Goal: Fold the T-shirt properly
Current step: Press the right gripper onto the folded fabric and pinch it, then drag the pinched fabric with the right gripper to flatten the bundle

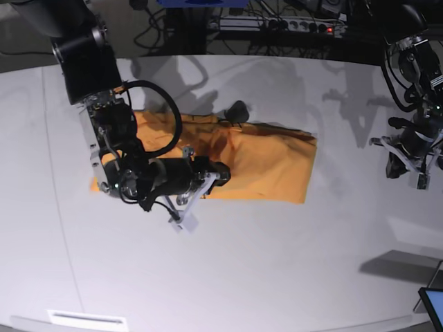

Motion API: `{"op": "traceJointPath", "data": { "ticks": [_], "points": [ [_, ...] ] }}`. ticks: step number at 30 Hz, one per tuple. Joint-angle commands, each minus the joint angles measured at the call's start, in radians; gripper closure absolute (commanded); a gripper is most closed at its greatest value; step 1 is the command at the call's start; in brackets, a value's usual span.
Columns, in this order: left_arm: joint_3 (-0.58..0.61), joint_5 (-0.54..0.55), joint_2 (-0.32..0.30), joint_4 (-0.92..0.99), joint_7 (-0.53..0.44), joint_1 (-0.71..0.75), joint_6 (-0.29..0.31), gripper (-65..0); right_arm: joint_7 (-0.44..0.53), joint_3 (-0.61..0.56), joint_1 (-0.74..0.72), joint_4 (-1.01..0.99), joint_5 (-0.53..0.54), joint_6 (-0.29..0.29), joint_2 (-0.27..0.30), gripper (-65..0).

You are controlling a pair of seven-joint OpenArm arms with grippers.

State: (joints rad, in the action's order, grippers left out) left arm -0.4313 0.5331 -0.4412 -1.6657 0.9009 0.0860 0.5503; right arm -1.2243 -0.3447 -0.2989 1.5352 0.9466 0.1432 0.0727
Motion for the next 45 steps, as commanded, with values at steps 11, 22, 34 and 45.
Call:
{"op": "traceJointPath", "data": {
  "ticks": [11, 22, 34, 45],
  "points": [
    [-0.008, 0.009, -0.018, -0.011, -0.022, -0.009, 0.0, 0.0, 0.08, 0.008, -0.013, -0.23, 0.024, -0.156, -0.001, -0.1],
    [-0.005, 0.009, -0.018, -0.011, -0.022, -0.01, 0.0, 0.0, 0.146, 0.017, -0.013, -0.457, 0.024, -0.175, 0.042, -0.1],
    [-0.007, 0.009, -0.018, -0.011, -0.022, -0.012, 0.0, 0.0, 0.061, 0.098, -0.019, -0.135, 0.024, 0.011, 0.077, -0.1],
    [-0.005, 0.009, -0.018, 0.02, -0.022, -0.015, 0.0, 0.0, 0.007, 0.097, -0.019, 0.052, 0.058, 0.011, 0.071, -0.1]
  ]
}}
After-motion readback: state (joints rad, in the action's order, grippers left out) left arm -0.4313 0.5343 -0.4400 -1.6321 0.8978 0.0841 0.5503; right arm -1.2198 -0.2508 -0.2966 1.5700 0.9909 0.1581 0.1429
